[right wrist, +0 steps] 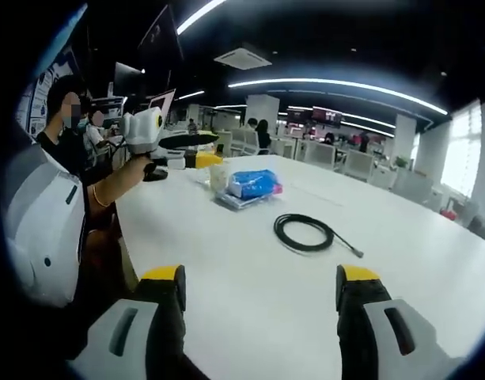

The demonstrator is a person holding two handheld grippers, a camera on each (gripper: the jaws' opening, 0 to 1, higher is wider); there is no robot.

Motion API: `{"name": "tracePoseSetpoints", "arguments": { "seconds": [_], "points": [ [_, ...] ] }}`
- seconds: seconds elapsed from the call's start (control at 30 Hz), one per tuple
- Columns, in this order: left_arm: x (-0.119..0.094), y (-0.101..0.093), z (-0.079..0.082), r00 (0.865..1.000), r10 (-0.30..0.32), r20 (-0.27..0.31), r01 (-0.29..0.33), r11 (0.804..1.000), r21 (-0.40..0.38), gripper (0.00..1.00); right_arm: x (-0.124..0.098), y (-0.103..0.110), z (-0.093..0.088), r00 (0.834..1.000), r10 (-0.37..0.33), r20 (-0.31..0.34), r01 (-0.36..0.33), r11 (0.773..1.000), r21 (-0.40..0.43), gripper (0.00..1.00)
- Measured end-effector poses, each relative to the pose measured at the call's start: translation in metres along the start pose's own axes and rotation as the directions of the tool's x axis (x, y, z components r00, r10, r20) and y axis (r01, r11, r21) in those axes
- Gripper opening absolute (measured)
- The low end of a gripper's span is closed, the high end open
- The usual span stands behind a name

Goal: Arrange the tabletop items into an orderly group along one side of the table until the central work area is clear of visible clutter.

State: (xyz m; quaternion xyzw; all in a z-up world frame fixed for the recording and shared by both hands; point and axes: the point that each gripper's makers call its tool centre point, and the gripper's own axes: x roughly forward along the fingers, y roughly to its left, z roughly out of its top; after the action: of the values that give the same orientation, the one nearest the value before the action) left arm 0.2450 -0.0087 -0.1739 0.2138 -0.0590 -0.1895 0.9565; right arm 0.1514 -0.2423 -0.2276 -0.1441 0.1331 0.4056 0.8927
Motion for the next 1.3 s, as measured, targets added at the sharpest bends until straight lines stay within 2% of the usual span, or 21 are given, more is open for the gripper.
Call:
{"name": "tracePoseSetpoints", "arguments": {
  "seconds": [0.17,0.33,0.5,0.73,0.9,1.1,1.3],
  "points": [
    [0.01,-0.014,0.006,0.998,-0.062,0.005,0.062,0.998,-0.016,0.5,0.002,-0.004,0.003,1.0,-0.003,-0.004,0.003,1.0,-0.029,0.76],
    [0.016,-0.025,0.01,0.994,-0.106,0.004,0.106,0.994,0.003,0.56,0.003,-0.006,0.006,1.0,-0.001,-0.018,0.0,0.998,-0.068,0.76],
    [0.022,-0.042,0.009,0.984,-0.176,-0.011,0.176,0.984,0.028,0.57,0.005,-0.011,0.013,1.0,0.0,-0.012,-0.001,0.996,-0.087,0.77],
    [0.029,-0.051,0.012,0.977,-0.211,-0.021,0.212,0.976,0.06,0.6,0.011,-0.016,0.019,1.0,0.006,-0.019,-0.008,0.992,-0.124,0.77],
    [0.034,-0.06,0.006,0.967,-0.25,-0.048,0.252,0.967,0.033,0.65,0.018,-0.024,0.018,0.999,0.004,-0.033,-0.009,0.991,-0.133,0.78],
    [0.038,-0.063,0.001,0.964,-0.259,-0.066,0.26,0.966,0.01,0.65,0.026,-0.032,0.016,0.999,0.013,-0.042,-0.018,0.993,-0.121,0.78],
    [0.044,-0.066,-0.004,0.958,-0.275,-0.082,0.274,0.961,-0.017,0.7,0.033,-0.04,0.014,0.999,0.02,-0.042,-0.024,0.995,-0.101,0.78]
  ]
}}
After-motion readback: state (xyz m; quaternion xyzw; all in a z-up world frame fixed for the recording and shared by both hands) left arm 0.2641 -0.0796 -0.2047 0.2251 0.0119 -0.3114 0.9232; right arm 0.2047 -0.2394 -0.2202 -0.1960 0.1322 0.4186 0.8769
